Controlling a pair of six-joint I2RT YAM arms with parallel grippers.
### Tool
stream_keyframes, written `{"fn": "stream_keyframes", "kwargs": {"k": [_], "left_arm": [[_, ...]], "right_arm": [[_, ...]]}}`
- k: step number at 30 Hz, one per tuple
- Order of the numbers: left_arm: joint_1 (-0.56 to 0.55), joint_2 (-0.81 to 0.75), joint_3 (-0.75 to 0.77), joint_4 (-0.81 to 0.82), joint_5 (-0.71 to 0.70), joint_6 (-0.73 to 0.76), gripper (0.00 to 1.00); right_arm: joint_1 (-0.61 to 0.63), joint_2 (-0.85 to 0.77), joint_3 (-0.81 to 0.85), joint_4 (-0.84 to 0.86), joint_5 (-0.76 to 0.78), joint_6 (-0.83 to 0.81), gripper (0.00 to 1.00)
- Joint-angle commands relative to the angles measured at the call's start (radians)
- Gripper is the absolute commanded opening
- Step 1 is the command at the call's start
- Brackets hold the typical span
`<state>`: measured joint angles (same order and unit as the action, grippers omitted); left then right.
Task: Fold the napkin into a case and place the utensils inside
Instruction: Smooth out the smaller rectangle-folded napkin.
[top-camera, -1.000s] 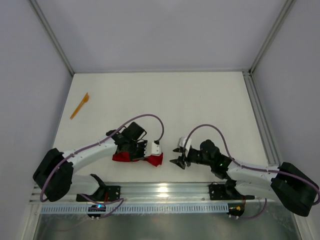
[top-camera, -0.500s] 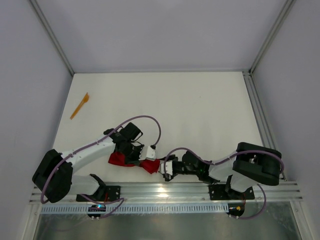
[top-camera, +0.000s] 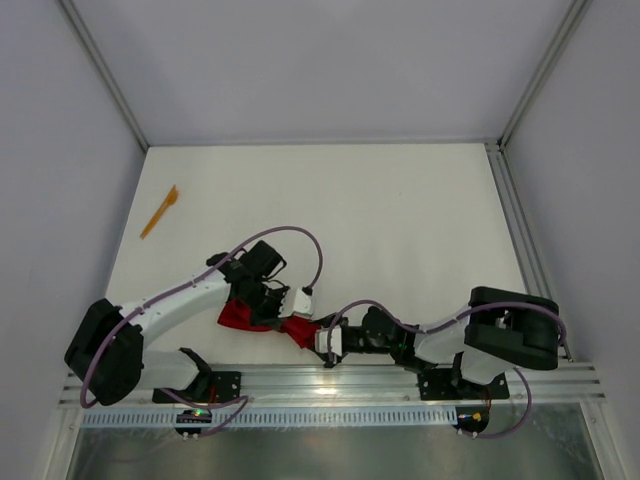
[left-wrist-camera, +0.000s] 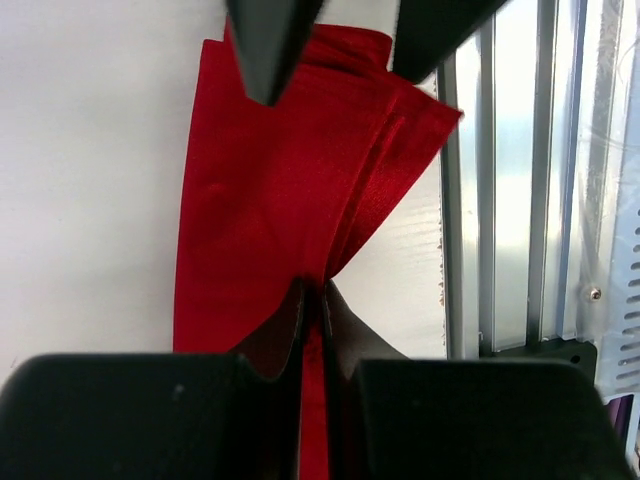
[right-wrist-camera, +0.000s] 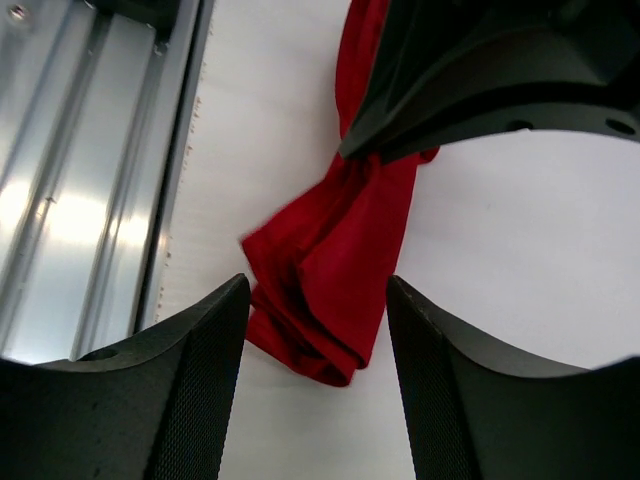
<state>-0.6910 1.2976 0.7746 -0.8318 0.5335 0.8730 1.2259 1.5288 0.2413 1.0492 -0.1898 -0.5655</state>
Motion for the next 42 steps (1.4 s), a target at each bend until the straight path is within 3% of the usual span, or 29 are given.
{"fn": "stream_keyframes", "kwargs": {"k": [1, 7, 11, 16, 19, 21, 24, 27, 33, 42], "left_arm": [[0.004, 0.0, 0.04, -0.032, 0.046, 0.021, 0.04], [0.004, 0.002, 0.043, -0.055, 0.059, 0.037, 0.04], [0.005, 0.003, 0.049, -0.067, 0.054, 0.052, 0.04], [0.004, 0.008, 0.054, -0.072, 0.046, 0.063, 0.04], [0.005, 0.008, 0.048, -0.078, 0.043, 0.07, 0.04], [0.004, 0.009, 0.046, -0.084, 0.042, 0.081, 0.04], [0.005, 0.012, 0.046, -0.089, 0.045, 0.092, 0.05], [0.004, 0.012, 0.048, -0.087, 0.056, 0.095, 0.05], [0.004, 0.012, 0.055, -0.085, 0.068, 0.089, 0.04], [0.004, 0.019, 0.052, -0.081, 0.075, 0.087, 0.04]], "right_arm": [[0.044, -0.059, 0.015, 0.022, 0.003, 0.048, 0.61], [0.044, 0.016, -0.026, 0.312, 0.069, 0.168, 0.6], [-0.005, -0.007, -0.109, 0.434, -0.006, 0.296, 0.6], [-0.12, -0.068, -0.05, 0.22, -0.155, 0.418, 0.54], [-0.183, -0.087, -0.062, 0.313, -0.246, 0.456, 0.54], [-0.221, -0.116, -0.057, 0.246, -0.277, 0.463, 0.54], [-0.221, -0.118, -0.001, 0.108, -0.284, 0.405, 0.51], [-0.221, -0.038, 0.018, 0.198, -0.261, 0.429, 0.51], [-0.207, 0.062, 0.087, 0.215, -0.303, 0.472, 0.51], [-0.152, 0.12, 0.128, 0.132, -0.3, 0.434, 0.52]]}}
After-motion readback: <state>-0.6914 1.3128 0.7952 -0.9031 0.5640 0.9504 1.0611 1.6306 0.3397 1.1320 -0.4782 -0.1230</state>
